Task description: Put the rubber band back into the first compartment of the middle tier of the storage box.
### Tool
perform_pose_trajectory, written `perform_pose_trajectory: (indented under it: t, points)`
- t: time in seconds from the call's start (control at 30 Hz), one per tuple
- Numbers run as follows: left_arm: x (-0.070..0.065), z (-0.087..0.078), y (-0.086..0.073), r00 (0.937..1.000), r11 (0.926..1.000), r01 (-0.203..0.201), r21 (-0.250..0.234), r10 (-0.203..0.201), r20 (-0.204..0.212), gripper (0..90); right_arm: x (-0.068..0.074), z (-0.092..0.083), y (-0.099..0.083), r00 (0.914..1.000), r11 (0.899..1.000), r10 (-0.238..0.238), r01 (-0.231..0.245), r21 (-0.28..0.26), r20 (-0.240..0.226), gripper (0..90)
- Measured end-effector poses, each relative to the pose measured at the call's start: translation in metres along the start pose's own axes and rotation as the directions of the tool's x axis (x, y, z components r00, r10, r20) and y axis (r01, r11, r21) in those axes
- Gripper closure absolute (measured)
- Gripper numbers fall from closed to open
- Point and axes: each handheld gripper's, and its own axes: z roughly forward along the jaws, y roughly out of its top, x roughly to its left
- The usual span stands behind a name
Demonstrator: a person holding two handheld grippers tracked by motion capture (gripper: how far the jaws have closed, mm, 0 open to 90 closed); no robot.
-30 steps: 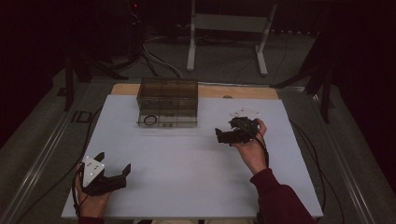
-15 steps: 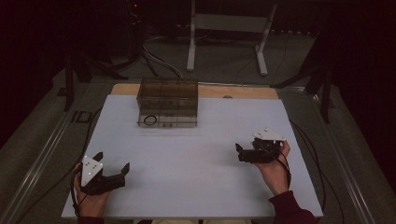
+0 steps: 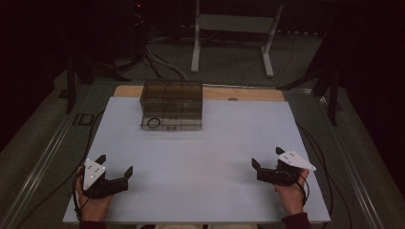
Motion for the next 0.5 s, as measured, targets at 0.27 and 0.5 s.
perform_pose_trajectory:
  t: [0.27, 0.5]
  points:
    - [0.000, 0.001, 0.001, 0.9997, 0.9999, 0.009, -0.014, -0.008, 0.022, 0.4, -0.008, -0.016, -0.015, 0.9997, 0.999, 0.025, -0.025, -0.046, 0.006, 0.2]
    - [-0.003, 0.003, 0.003, 0.9995, 0.9997, 0.001, -0.024, 0.000, 0.032, 0.4, -0.013, -0.021, -0.025, 0.9992, 0.999, 0.035, -0.034, -0.025, 0.019, 0.2]
